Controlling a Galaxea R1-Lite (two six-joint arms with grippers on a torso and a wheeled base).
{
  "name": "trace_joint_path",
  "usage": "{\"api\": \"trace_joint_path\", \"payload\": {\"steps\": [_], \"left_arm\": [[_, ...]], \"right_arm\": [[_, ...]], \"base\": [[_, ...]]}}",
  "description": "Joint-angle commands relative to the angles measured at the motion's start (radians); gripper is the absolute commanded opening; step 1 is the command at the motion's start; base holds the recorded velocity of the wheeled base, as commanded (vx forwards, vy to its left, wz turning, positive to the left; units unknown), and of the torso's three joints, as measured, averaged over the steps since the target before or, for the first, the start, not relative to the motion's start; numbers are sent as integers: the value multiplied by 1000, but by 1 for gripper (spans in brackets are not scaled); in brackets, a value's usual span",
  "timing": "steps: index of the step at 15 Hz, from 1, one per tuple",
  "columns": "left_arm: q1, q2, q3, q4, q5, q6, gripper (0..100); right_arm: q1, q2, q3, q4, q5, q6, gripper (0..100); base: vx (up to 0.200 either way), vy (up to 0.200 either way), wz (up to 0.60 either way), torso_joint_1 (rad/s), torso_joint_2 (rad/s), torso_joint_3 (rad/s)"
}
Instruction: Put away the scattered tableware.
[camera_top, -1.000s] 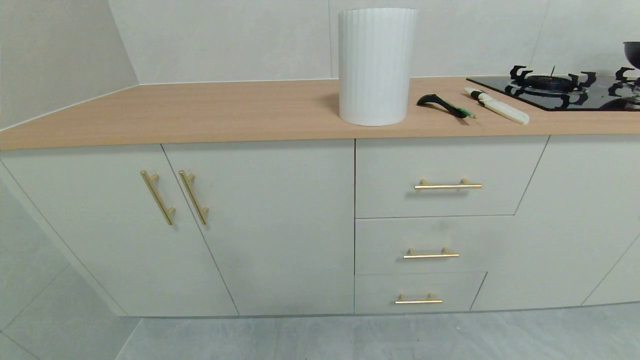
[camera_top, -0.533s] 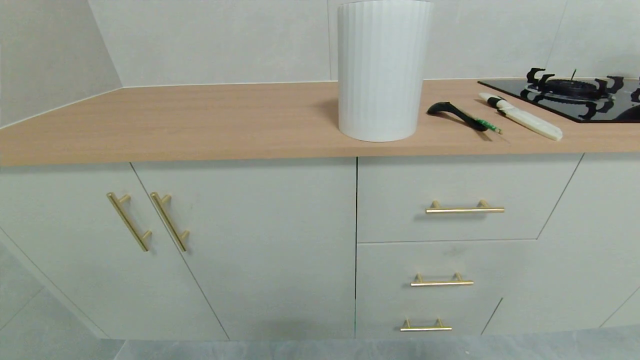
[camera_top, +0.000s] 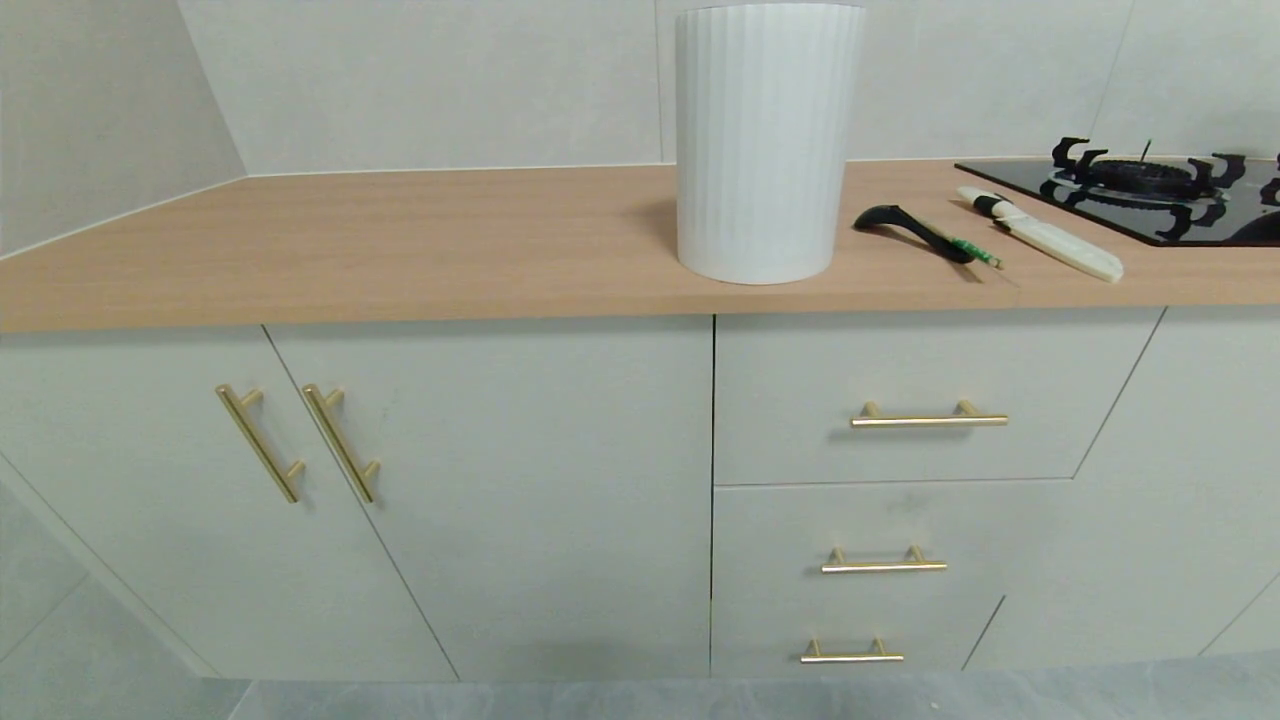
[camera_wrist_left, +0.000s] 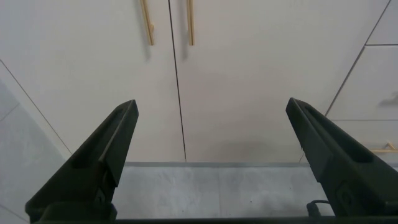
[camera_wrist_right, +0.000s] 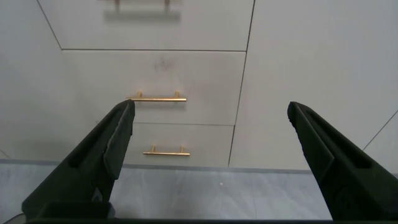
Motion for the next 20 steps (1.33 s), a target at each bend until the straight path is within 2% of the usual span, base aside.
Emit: {"api": "trace_joint_path", "payload": {"steps": [1, 5, 6, 7, 9, 10, 11, 14, 17, 18, 20], "left_arm": [[0, 2, 0, 0, 0, -1, 100], [0, 2, 0, 0, 0, -1, 100], [0, 2, 0, 0, 0, -1, 100], [0, 2, 0, 0, 0, -1, 100], [0, 0, 0, 0, 0, -1, 100], [0, 2, 0, 0, 0, -1, 100], [0, 0, 0, 0, 0, -1, 100], [0, 2, 0, 0, 0, -1, 100], [0, 2, 0, 0, 0, -1, 100], [0, 0, 0, 0, 0, -1, 100], [0, 2, 0, 0, 0, -1, 100]], "right_arm": [[0, 2, -2, 1, 2, -2, 100], [0, 0, -2, -2, 2, -2, 100], [5, 11, -77, -3, 2, 25, 100], [16, 34, -155, 17, 20, 105, 100], [31, 126, -167, 83, 128, 73, 100], [35, 193, -169, 89, 149, 47, 100], [46, 287, -173, 87, 152, 30, 100], [91, 647, -298, 80, 151, 10, 100], [166, 1000, -446, 64, 126, 6, 100], [178, 1052, -469, 58, 117, 6, 100], [233, 1293, -538, 10, 89, 6, 100]], "base": [[0, 0, 0, 0, 0, 0], [0, 0, 0, 0, 0, 0], [0, 0, 0, 0, 0, 0], [0, 0, 0, 0, 0, 0], [0, 0, 0, 0, 0, 0], [0, 0, 0, 0, 0, 0], [0, 0, 0, 0, 0, 0], [0, 0, 0, 0, 0, 0], [0, 0, 0, 0, 0, 0], [0, 0, 0, 0, 0, 0], [0, 0, 0, 0, 0, 0]]}}
